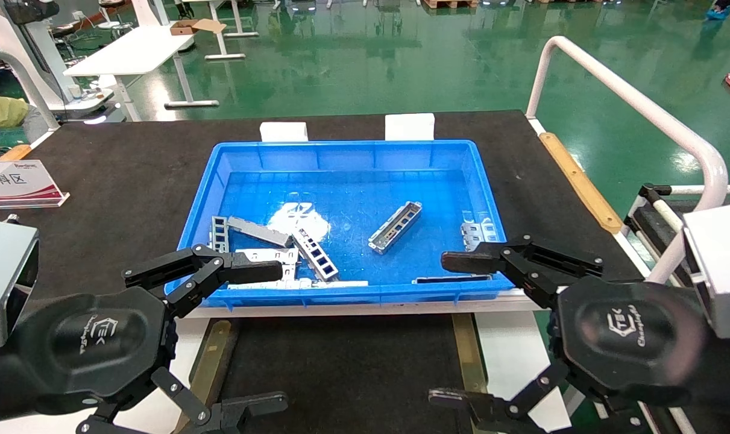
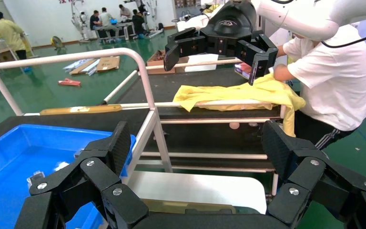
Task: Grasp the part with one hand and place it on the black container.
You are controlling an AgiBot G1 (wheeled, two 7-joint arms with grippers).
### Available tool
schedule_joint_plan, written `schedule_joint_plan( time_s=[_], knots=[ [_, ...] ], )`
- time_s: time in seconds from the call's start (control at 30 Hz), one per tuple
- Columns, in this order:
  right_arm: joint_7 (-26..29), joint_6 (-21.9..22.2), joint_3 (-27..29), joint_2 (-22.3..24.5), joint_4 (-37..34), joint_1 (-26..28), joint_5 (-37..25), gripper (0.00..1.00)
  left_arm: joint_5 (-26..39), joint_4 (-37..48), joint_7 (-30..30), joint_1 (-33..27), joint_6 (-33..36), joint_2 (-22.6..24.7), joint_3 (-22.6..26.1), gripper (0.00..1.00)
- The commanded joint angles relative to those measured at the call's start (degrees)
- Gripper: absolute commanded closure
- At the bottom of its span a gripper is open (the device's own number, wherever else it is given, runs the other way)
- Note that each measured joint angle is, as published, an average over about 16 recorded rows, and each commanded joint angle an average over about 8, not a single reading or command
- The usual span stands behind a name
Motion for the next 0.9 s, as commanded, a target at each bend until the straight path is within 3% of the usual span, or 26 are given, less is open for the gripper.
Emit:
schedule_joint_plan(
  time_s=[0.03, 0.9],
  knots=[
    [0.00, 0.00, 0.00, 0.00, 0.00, 0.00, 0.00, 0.00, 0.00, 0.00, 0.00, 0.00, 0.00, 0.00, 0.00, 0.00],
    [0.00, 0.00, 0.00, 0.00, -0.01, 0.00, 0.00, 0.00, 0.01, 0.02, 0.01, -0.01, -0.06, 0.05, -0.01, 0.00]
  ],
)
